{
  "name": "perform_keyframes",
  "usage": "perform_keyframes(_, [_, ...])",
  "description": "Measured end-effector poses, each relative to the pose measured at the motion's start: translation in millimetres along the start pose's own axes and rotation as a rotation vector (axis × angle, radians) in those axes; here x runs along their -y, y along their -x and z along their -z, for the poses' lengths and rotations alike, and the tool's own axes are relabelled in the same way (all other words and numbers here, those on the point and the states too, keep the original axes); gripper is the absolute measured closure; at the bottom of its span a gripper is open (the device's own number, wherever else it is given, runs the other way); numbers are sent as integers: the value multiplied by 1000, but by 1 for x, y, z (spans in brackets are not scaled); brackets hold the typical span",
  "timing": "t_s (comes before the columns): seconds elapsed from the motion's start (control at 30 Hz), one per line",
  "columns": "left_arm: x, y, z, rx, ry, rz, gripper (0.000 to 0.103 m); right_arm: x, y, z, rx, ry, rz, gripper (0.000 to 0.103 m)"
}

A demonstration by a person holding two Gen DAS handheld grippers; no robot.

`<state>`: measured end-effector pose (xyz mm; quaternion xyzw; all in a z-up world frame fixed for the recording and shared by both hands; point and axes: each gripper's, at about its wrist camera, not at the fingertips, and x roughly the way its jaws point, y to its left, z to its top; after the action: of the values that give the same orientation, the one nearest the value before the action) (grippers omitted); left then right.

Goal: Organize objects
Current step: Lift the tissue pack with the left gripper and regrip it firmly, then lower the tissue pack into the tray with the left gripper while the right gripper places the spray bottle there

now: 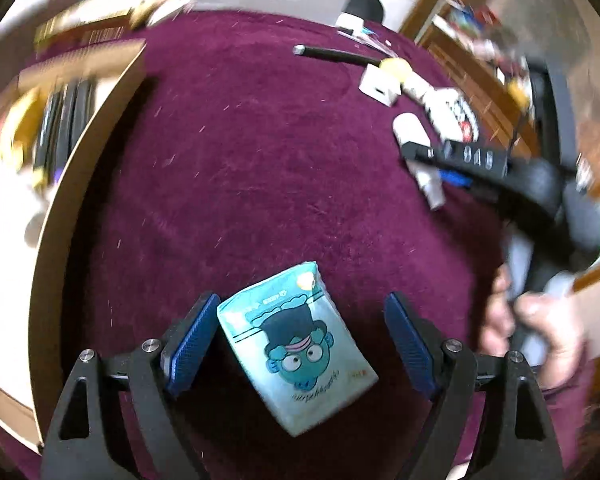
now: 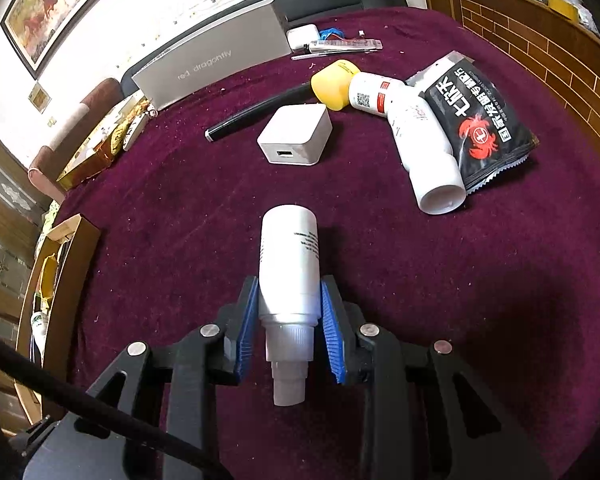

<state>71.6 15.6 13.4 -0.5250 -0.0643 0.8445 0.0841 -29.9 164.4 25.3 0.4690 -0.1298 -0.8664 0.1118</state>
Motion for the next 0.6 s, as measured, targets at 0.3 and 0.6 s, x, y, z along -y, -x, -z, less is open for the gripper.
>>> perform_keyframes(0.3, [15, 0, 15, 66, -208, -71, 61, -21, -6, 1, 10, 113, 102, 65])
perform_keyframes(0.6, [-15, 39, 18, 140, -126, 47, 69, -12, 0, 2, -4, 63, 19, 76])
